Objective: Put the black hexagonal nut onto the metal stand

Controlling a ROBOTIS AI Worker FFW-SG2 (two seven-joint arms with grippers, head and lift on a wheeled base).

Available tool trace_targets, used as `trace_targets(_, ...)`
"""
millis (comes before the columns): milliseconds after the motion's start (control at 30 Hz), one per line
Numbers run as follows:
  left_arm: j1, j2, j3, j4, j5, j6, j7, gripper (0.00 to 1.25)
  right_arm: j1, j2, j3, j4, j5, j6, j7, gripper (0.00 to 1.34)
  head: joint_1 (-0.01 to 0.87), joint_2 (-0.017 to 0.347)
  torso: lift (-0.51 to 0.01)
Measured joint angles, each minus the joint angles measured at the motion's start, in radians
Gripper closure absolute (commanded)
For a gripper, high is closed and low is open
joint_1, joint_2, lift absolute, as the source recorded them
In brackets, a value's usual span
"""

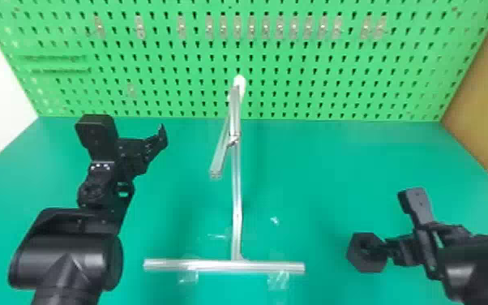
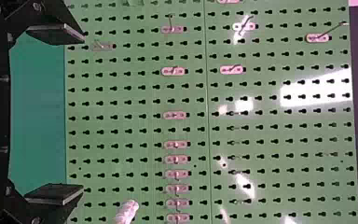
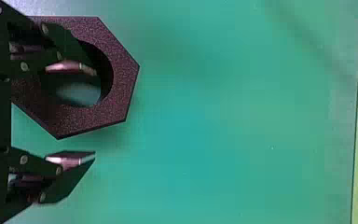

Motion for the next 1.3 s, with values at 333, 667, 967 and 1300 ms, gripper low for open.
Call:
trace_targets(333,0.0,0.0,0.004,-0.002,-0.002,0.0,0.0,0.15,-0.018,-0.003,0.049,-0.001,0.049,0.064,-0.001,1.16,0.693,0.081,-0.001)
trace_targets(667,0.002,0.001,0.005,-0.004,-0.003,0.001,0.0,0.15,-0.06,-0.027,0.105,-0.168,0.054,0.262,-0.001,1.17,0.693,0.081,-0.001)
trace_targets(967,0.004,0.001,0.01,-0.013,-0.012,0.015,-0.001,0.15,-0.228,-0.115,0.238,-0.257,-0.076,0.364,-0.013,1.17,0.693,0.081,-0.001)
trace_targets(1300,-0.003,0.002,0.002,-0.015,-0.023,0.036,-0.001,0.15,-0.506,-0.201,0.38,-0.225,-0.252,0.368,-0.045,1.17,0.693,0.081,-0.001)
